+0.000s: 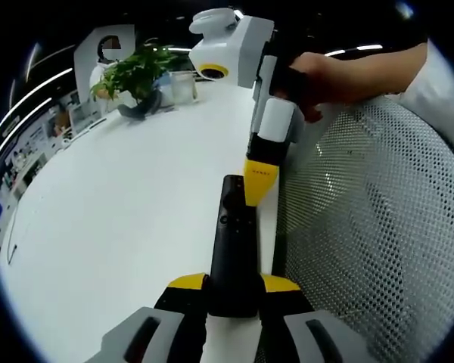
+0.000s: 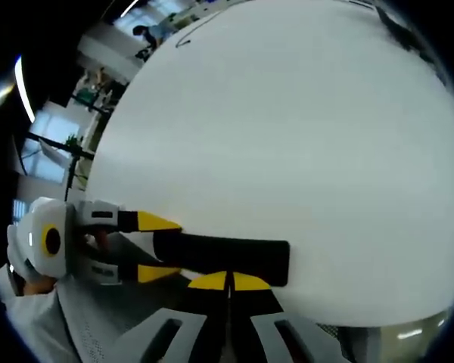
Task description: Press the specified remote control buttons in sequence, fully releasing each button before pressing the next.
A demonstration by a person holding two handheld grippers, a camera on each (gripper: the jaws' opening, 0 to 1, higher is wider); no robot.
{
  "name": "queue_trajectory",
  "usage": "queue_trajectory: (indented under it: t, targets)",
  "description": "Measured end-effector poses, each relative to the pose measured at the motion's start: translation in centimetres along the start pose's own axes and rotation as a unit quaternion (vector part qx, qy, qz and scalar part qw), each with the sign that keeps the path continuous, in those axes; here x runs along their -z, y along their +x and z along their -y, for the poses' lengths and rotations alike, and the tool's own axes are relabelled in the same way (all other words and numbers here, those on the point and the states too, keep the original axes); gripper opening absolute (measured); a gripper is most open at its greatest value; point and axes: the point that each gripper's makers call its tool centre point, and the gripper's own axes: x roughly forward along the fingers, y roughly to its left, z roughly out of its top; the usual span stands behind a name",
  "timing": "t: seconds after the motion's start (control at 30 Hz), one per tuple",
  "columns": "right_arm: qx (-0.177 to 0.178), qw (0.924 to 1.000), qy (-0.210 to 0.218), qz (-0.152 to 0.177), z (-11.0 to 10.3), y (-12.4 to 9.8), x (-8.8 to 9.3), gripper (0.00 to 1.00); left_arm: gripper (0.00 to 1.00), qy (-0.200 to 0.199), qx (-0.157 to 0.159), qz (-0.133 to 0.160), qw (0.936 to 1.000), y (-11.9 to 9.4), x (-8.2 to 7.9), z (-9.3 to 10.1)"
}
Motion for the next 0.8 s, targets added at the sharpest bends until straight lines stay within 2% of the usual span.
queue_trajectory:
  t: [0.17, 0.47, 0.57, 0.7, 0.8]
  targets:
    - [0.0, 1.0, 0.002, 0.004, 0.0, 0.0, -0.1, 0.0, 0.25, -0.007, -0.008, -0.014, 0.9999, -0.3, 0.3, -0.4]
    - [-0.003, 1.0, 0.008, 0.002, -0.2, -0.1, -0.1, 0.0, 0.24, 0.013, -0.008, -0.01, 0.9998, -0.4, 0.3, -0.3]
    - [-0.018, 0.9996, 0.012, 0.018, -0.7, -0.4, -0.6, 0.0, 0.24, 0.013, -0.001, -0.011, 0.9999, -0.3, 0.3, 0.0]
    - [-0.007, 0.9993, 0.008, 0.037, -0.4, -0.6, -1.2, 0.0, 0.24, 0.013, 0.006, -0.01, 0.9998, -0.2, 0.2, 0.3]
    - [-0.007, 0.9993, 0.008, 0.037, -0.3, -0.5, -1.3, 0.0, 0.24, 0.013, 0.007, -0.009, 0.9998, -0.2, 0.2, 0.3]
